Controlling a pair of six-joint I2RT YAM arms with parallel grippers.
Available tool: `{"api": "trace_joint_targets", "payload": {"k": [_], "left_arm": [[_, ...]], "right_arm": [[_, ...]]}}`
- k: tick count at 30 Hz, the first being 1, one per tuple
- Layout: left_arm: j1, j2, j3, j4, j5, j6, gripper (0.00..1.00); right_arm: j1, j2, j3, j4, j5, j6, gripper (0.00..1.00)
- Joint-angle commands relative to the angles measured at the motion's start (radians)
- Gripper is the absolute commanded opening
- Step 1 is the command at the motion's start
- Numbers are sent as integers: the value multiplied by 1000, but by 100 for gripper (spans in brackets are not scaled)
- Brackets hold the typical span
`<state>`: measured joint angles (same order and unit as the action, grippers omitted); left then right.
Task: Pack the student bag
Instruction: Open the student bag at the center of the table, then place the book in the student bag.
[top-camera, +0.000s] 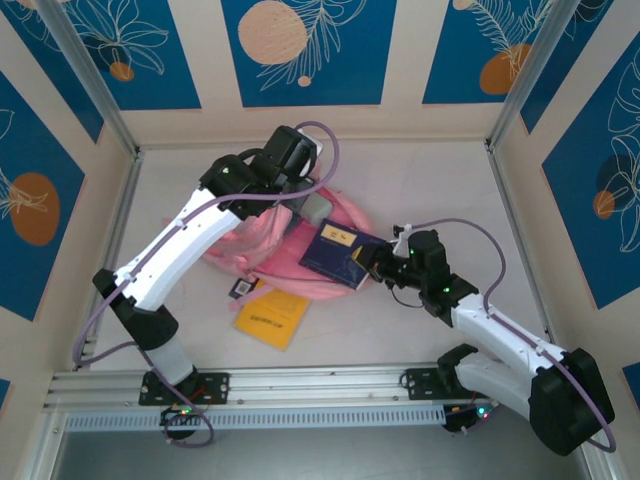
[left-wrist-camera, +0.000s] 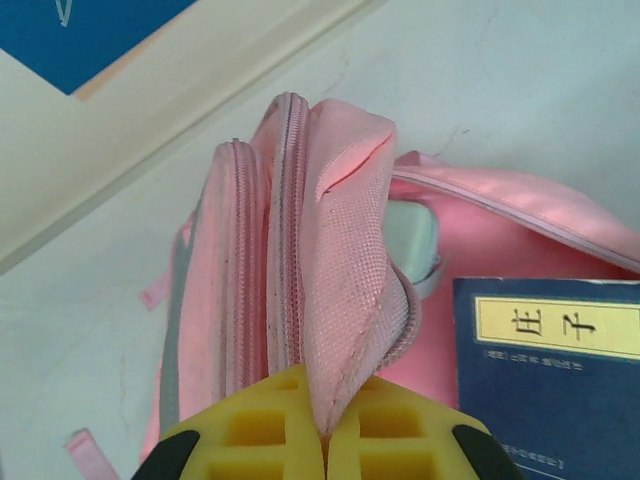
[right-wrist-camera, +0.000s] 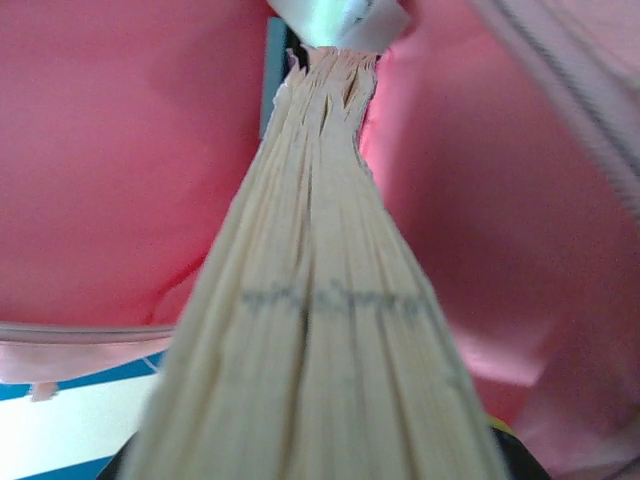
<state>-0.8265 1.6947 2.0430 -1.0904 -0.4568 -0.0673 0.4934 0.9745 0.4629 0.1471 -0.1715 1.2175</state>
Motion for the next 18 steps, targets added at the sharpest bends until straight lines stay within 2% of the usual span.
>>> {"api": "trace_joint_targets", "payload": {"k": [1, 6, 10, 18], "left_arm": [[0, -47, 45, 74, -83, 43, 0], [0, -55, 47, 92, -89, 60, 0], [2, -63, 44, 108, -54, 51, 0], [3, -82, 44, 127, -33, 50, 0]], "right_arm": [[23, 13, -5, 81, 48, -16, 0], [43, 62, 43, 139, 28, 34, 0], [69, 118, 131, 148, 42, 62, 0], [102, 358, 333, 203, 45, 143, 0]]}}
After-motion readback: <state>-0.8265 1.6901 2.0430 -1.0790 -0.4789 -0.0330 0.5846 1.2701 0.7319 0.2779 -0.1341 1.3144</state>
